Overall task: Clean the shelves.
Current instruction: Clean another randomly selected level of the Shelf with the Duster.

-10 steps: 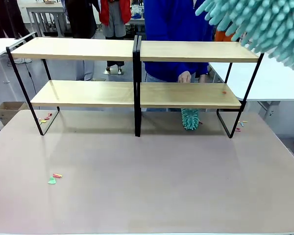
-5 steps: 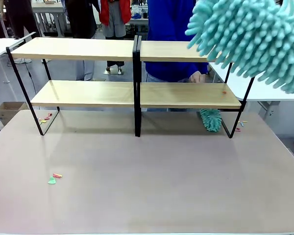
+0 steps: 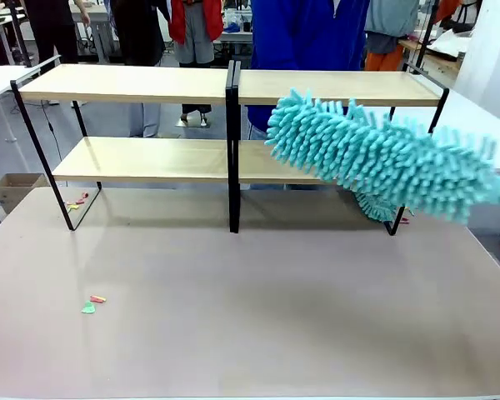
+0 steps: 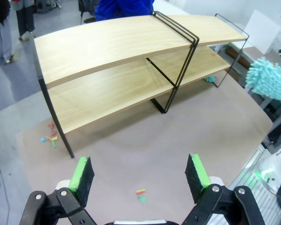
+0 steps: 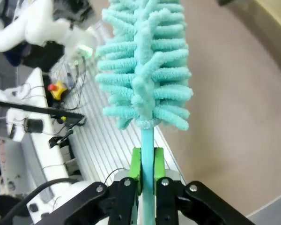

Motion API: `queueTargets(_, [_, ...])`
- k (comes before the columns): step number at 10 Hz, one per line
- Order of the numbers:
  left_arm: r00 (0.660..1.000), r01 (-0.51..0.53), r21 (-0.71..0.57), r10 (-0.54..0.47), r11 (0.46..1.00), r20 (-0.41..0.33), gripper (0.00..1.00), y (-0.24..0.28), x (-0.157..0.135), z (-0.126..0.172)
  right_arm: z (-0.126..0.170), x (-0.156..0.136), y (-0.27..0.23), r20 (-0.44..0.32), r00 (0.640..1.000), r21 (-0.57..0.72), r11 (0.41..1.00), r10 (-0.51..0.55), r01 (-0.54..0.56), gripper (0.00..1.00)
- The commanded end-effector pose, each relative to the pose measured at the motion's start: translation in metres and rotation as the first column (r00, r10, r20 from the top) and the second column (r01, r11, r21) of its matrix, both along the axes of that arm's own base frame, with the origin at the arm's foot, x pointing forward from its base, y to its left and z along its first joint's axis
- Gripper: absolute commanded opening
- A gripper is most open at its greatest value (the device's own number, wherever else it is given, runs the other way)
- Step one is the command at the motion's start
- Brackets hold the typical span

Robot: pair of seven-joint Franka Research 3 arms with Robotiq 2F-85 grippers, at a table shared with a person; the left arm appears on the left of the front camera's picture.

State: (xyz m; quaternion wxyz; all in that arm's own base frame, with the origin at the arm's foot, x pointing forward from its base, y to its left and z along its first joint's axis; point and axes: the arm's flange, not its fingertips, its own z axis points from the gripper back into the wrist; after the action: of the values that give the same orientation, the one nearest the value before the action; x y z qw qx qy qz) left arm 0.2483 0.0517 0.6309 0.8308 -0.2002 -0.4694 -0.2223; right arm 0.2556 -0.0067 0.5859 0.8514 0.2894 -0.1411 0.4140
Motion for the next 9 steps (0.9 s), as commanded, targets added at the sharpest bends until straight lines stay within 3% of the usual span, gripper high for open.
queueTargets(1, [1.0, 0.001, -0.004, -0.001, 1.0, -0.002, 1.0, 0.0, 0.001, 0.0, -0.005, 0.02, 0.013, -0.099, 0.978, -0.039, 0.983, -0.183, 0.18, 0.12])
queueTargets(2, [1.0, 0.001, -0.004, -0.001, 1.0, -0.002, 1.0, 0.0, 0.001, 0.0, 0.0, 0.0, 0.0, 0.0, 1.0, 0.0, 1.0, 0.0, 0.0, 0.12])
queueTargets(3, [1.0, 0.001, -0.004, -0.001, 1.0, -0.002, 1.0, 0.0, 0.001, 0.0, 0.0, 0.0, 0.0, 0.0, 1.0, 0.0, 1.0, 0.0, 0.0, 0.12])
queueTargets(4, [1.0, 0.001, -0.004, -0.001, 1.0, -0.002, 1.0, 0.0, 0.001, 0.0, -0.012, 0.018, 0.008, -0.046, 0.996, -0.028, 0.997, -0.072, 0.071, 0.12])
queueTargets(5, [1.0, 0.001, -0.004, -0.001, 1.0, -0.002, 1.0, 0.0, 0.001, 0.0, -0.024, 0.034, 0.012, -0.038, 0.99, -0.058, 0.99, -0.133, 0.13, 0.12])
queueTargets(7, [1.0, 0.001, -0.004, -0.001, 1.0, -0.002, 1.0, 0.0, 0.001, 0.0, -0.042, 0.068, 0.028, -0.023, 0.991, -0.081, 0.988, -0.135, 0.133, 0.12])
queueTargets(9, [1.0, 0.001, -0.004, -0.001, 1.0, -0.002, 1.0, 0.0, 0.001, 0.0, -0.056, 0.098, 0.032, -0.062, 0.985, -0.144, 0.978, -0.161, 0.151, 0.12])
